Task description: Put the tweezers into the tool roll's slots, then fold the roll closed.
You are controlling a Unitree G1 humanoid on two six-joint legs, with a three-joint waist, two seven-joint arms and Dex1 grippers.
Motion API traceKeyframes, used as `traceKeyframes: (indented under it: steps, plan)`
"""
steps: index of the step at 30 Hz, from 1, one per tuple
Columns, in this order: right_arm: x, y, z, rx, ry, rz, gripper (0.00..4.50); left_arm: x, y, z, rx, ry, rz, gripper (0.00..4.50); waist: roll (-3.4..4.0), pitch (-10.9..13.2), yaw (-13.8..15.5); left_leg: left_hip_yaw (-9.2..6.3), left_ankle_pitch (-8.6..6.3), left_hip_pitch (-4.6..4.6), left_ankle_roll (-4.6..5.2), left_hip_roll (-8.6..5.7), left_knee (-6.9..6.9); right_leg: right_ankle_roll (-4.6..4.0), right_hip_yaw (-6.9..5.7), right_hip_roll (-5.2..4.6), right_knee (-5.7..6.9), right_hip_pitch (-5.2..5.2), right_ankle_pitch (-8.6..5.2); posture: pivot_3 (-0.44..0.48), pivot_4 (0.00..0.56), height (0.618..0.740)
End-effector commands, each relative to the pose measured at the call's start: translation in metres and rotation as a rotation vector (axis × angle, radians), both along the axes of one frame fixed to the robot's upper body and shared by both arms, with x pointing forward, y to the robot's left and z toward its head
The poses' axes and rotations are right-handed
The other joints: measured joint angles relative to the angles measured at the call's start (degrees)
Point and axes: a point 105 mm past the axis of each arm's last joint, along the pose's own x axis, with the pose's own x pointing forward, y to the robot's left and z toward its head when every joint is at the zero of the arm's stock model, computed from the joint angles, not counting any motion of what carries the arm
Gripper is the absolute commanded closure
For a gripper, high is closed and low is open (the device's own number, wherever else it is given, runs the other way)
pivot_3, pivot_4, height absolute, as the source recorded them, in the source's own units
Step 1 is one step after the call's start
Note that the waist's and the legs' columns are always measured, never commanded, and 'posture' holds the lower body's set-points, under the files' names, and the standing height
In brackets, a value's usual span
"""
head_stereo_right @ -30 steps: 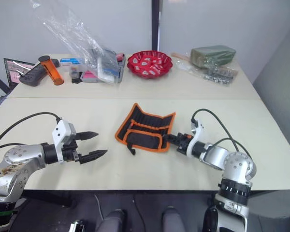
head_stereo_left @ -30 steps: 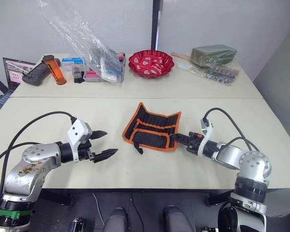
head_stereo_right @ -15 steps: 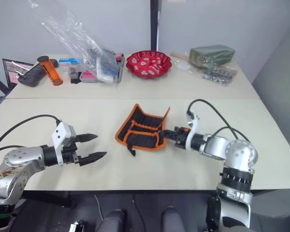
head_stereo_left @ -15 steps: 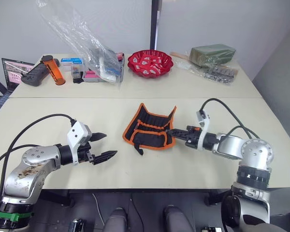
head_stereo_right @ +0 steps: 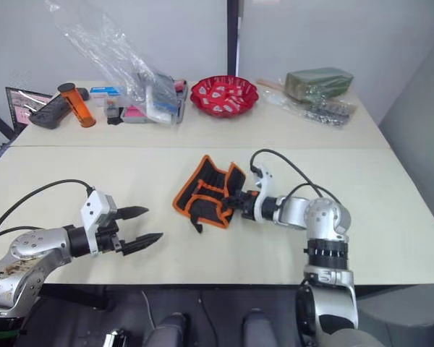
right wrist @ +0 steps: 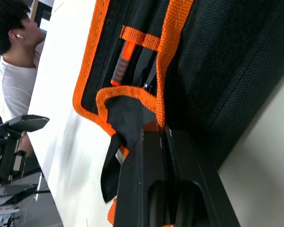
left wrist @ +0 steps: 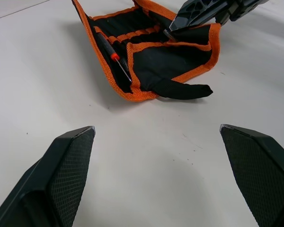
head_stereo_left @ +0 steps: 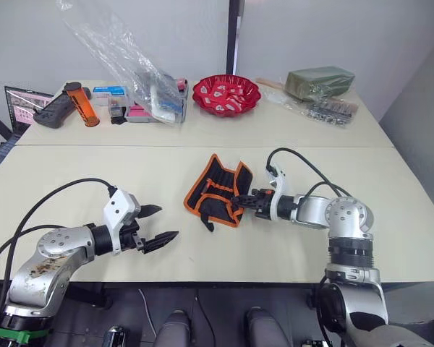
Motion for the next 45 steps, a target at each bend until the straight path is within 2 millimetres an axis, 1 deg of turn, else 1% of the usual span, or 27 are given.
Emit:
traceKeyframes:
  steps: [1,5,9,14,16,17,18,19,22,25,28,30,33,35,37,39,40,43,45]
  plan:
    - [0.005,0.007,0.003,0.013,-0.023,-0.01,4.48,-0.002,-0.003,0.009,-0.001,-0.037,-0.01,0.0,0.0,0.0,0.0,0.0,0.0,0.0,0.0,0.0,-0.01,0.0,0.0,0.0,0.0,0.0,0.0,0.0,0.15,0.74]
    - [0.002,0.015,-0.008,0.013,-0.004,0.009,4.48,-0.002,-0.003,0.01,0.001,-0.036,-0.009,0.0,0.01,0.0,-0.3,0.0,0.0,0.0,0.0,0.0,-0.02,0.0,0.0,0.01,0.02,-0.02,0.0,0.0,0.15,0.74]
    - [0.0,0.016,-0.013,0.056,0.014,0.0,3.28,-0.003,-0.003,0.011,0.003,-0.036,-0.011,0.0,0.02,0.0,-0.7,0.0,0.0,0.03,0.0,0.02,-0.04,-0.01,0.0,0.02,0.02,-0.01,0.0,0.0,0.15,0.74]
    - [-0.006,0.019,-0.005,0.124,-0.005,0.052,1.59,-0.003,-0.004,0.012,0.009,-0.025,-0.024,0.0,0.02,0.0,-0.8,0.0,0.0,0.04,0.0,0.01,-0.03,0.0,-0.01,0.02,0.02,0.02,0.0,0.0,0.15,0.74]
    - [-0.006,0.017,-0.003,0.129,-0.013,0.057,0.78,-0.003,-0.004,0.012,0.011,-0.022,-0.027,0.0,0.02,0.0,-0.8,0.0,0.0,0.05,0.0,0.02,-0.03,0.0,-0.01,0.02,0.02,0.02,0.0,0.0,0.15,0.74]
    - [-0.006,0.016,-0.003,0.128,-0.016,0.059,0.59,-0.003,-0.004,0.013,0.011,-0.022,-0.028,0.0,0.02,0.0,-0.8,0.0,0.0,0.06,0.0,0.02,-0.03,0.0,0.0,0.02,0.03,0.02,0.0,0.0,0.15,0.74]
    - [-0.006,0.015,-0.002,0.13,-0.029,0.072,0.19,-0.003,-0.004,0.013,0.011,-0.022,-0.029,0.0,0.02,0.0,-0.8,0.0,0.0,0.05,0.0,0.01,-0.03,0.0,0.0,0.01,0.02,0.02,0.0,0.0,0.15,0.74]
    - [-0.007,0.015,-0.001,0.13,-0.039,0.085,0.02,-0.002,-0.004,0.013,0.011,-0.022,-0.031,0.0,0.02,0.0,-0.8,0.0,0.0,0.06,0.0,0.01,-0.03,0.0,0.0,0.01,0.02,0.03,0.0,0.0,0.15,0.74]
    - [-0.009,0.012,0.001,0.13,-0.072,0.121,0.02,-0.001,-0.006,0.014,0.004,-0.024,-0.046,0.0,0.02,0.0,-0.6,0.0,0.0,0.05,0.0,0.0,0.0,0.0,-0.01,0.01,0.02,0.04,0.0,0.0,0.15,0.74]
    - [-0.01,0.008,0.006,0.142,-0.12,0.145,0.02,0.0,-0.011,0.022,-0.044,-0.033,-0.06,0.0,0.01,0.0,-0.5,0.0,0.0,0.03,0.0,0.0,0.01,0.0,-0.01,0.0,0.01,0.04,0.0,0.0,0.15,0.74]
    - [-0.009,0.002,0.01,0.138,-0.184,0.165,0.02,0.005,-0.013,0.041,-0.129,-0.064,-0.065,0.0,0.01,0.0,-0.6,0.0,0.0,0.03,0.0,0.0,0.02,0.01,-0.01,0.0,0.02,0.04,0.0,0.0,0.15,0.74]
    - [-0.009,0.001,0.013,0.141,-0.221,0.18,0.02,0.006,-0.013,0.05,-0.16,-0.077,-0.067,0.0,0.01,0.0,-0.6,0.0,0.0,0.02,0.0,0.01,0.02,0.01,-0.01,0.01,0.02,0.03,0.0,0.0,0.15,0.74]
    - [-0.007,-0.002,0.021,0.155,-0.281,0.188,0.02,0.008,-0.012,0.057,-0.17,-0.085,-0.066,0.0,0.01,0.0,-0.8,0.0,0.0,0.03,0.0,0.01,0.02,0.01,-0.01,0.01,0.02,0.03,0.0,0.0,0.15,0.74]
    - [-0.005,-0.004,0.02,0.095,-0.355,0.205,0.02,0.008,-0.011,0.058,-0.17,-0.084,-0.063,0.0,0.01,0.0,-0.9,0.0,0.0,0.02,0.0,0.01,0.01,0.01,-0.01,0.01,0.01,0.02,-0.01,0.0,0.15,0.74]
    - [-0.001,-0.003,0.013,0.013,-0.434,0.217,0.55,0.009,-0.009,0.057,-0.165,-0.082,-0.06,0.0,0.01,0.0,-0.9,0.0,0.0,0.02,0.0,0.0,0.0,0.02,-0.01,0.0,0.01,0.02,-0.01,0.0,0.15,0.74]
    - [-0.001,0.0,0.006,-0.046,-0.491,0.253,1.19,0.009,-0.008,0.055,-0.16,-0.079,-0.058,0.0,0.01,0.0,-1.0,0.0,0.0,0.02,0.0,0.01,0.0,0.02,-0.01,0.01,0.0,0.01,-0.01,0.0,0.15,0.74]
    - [-0.002,0.003,0.003,-0.071,-0.522,0.278,1.56,0.008,-0.008,0.053,-0.153,-0.077,-0.06,0.0,0.01,0.0,-1.0,0.0,0.0,0.02,0.0,0.01,0.0,0.02,-0.01,0.01,0.0,0.01,-0.01,0.0,0.15,0.74]
    - [-0.003,0.008,0.001,-0.095,-0.588,0.319,2.49,0.007,-0.008,0.052,-0.145,-0.074,-0.063,0.0,0.01,0.0,-1.0,0.0,0.0,0.02,0.0,0.01,0.01,0.02,-0.01,0.01,0.0,0.01,-0.01,0.0,0.15,0.74]
    - [-0.005,0.009,-0.007,-0.177,-0.65,0.367,3.28,0.007,-0.007,0.052,-0.143,-0.074,-0.061,0.0,0.01,0.0,-1.0,0.0,0.0,0.02,0.0,0.01,0.0,0.02,-0.01,0.01,0.0,0.01,-0.01,0.0,0.15,0.74]
